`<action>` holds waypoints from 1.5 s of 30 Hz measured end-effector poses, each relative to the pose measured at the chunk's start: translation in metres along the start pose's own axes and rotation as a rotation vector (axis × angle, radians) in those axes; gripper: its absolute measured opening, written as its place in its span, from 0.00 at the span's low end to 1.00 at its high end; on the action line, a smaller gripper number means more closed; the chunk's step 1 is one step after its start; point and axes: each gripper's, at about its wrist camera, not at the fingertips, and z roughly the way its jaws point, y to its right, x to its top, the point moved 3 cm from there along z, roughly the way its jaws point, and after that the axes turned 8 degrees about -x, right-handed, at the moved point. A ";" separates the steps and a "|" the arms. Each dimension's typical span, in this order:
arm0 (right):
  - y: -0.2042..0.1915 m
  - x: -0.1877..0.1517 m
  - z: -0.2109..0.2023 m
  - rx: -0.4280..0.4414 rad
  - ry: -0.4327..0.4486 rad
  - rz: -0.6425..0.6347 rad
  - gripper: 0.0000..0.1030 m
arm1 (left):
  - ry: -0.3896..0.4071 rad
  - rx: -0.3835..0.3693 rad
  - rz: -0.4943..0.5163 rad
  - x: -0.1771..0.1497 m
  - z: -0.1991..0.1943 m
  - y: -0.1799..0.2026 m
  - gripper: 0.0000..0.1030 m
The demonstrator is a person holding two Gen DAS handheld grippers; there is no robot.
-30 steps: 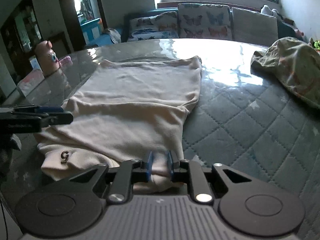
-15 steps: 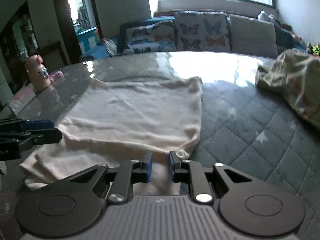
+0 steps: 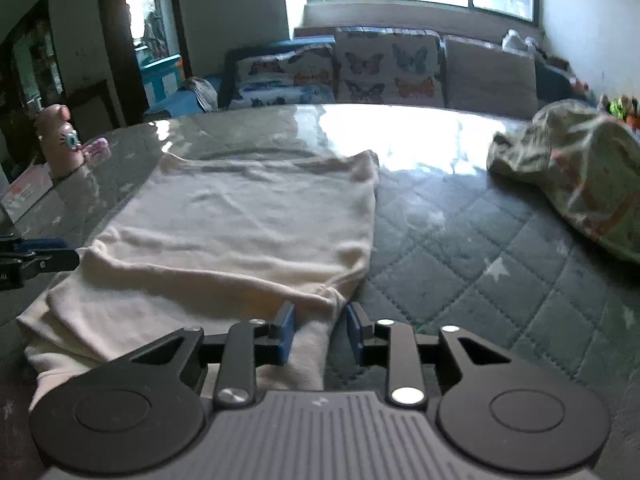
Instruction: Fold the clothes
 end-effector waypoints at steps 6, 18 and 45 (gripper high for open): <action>-0.017 -0.008 -0.016 0.050 0.006 -0.057 0.28 | -0.036 -0.003 0.044 -0.006 0.007 0.008 0.40; -0.029 -0.036 -0.037 0.046 -0.016 -0.147 0.38 | -0.059 -0.002 0.078 -0.032 -0.022 0.011 0.46; -0.033 -0.061 -0.076 0.078 0.022 -0.353 0.64 | -0.025 -0.225 0.422 -0.046 -0.032 0.084 0.12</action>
